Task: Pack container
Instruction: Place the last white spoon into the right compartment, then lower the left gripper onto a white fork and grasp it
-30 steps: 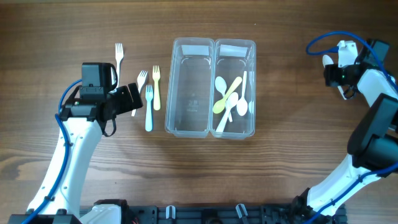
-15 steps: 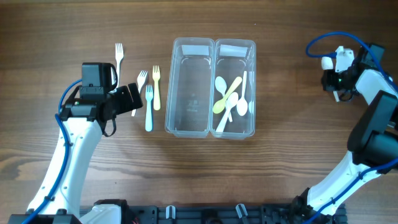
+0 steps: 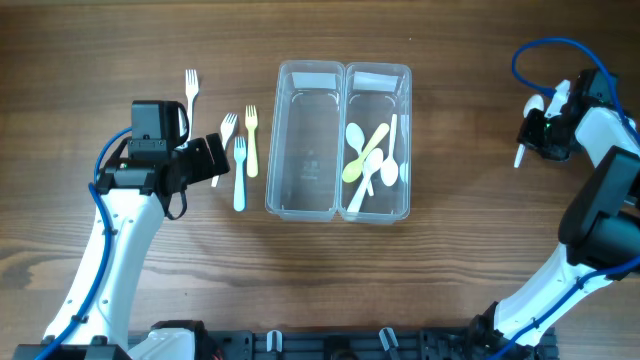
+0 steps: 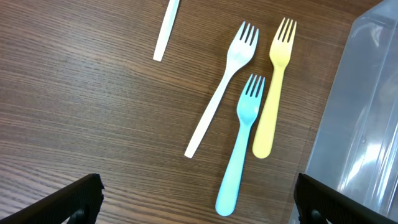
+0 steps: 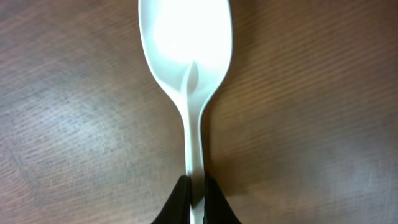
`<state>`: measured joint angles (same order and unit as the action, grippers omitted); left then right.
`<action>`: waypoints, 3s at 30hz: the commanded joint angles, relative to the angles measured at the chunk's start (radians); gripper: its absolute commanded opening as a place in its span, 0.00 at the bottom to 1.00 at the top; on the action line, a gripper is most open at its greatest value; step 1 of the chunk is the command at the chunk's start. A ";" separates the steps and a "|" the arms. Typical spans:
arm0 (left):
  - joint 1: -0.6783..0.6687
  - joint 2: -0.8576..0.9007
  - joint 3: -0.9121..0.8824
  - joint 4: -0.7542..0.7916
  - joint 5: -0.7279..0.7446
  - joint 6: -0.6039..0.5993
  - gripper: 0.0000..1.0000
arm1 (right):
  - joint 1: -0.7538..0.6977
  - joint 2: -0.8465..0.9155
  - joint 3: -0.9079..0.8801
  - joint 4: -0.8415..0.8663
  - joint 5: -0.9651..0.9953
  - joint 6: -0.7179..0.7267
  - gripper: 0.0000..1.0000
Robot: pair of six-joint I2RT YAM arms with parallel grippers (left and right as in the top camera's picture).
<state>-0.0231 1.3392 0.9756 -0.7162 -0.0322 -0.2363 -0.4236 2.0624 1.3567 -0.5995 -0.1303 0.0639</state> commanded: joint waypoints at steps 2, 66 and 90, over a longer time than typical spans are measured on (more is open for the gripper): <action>0.008 0.003 0.014 0.000 -0.011 0.023 1.00 | 0.001 0.026 -0.026 -0.106 0.054 0.237 0.04; 0.008 0.090 0.064 0.053 0.094 -0.017 0.99 | 0.286 -0.688 -0.061 -0.304 0.073 0.366 0.83; -0.020 0.531 0.246 0.183 0.030 0.545 0.77 | 0.286 -0.674 -0.076 -0.415 0.055 0.357 0.73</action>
<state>-0.0376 1.8408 1.2057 -0.5488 0.0246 0.2470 -0.1356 1.3777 1.2888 -1.0080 -0.0639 0.4191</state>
